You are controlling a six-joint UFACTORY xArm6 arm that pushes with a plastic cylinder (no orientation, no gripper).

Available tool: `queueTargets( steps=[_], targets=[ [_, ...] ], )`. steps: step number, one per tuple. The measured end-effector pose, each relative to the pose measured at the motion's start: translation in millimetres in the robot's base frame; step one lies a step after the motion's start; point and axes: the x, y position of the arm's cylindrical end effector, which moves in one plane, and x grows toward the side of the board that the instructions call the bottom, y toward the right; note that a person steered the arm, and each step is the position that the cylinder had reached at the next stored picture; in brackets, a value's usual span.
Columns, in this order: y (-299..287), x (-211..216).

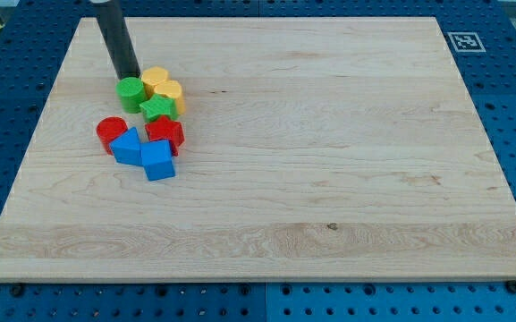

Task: Slide the yellow hexagon down a bit

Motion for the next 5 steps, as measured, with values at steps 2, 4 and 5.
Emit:
queueTargets(
  steps=[2,4,5],
  targets=[
    [12.6,36.4],
    [-1.4,26.4],
    [-9.4,-8.7]
  ],
)
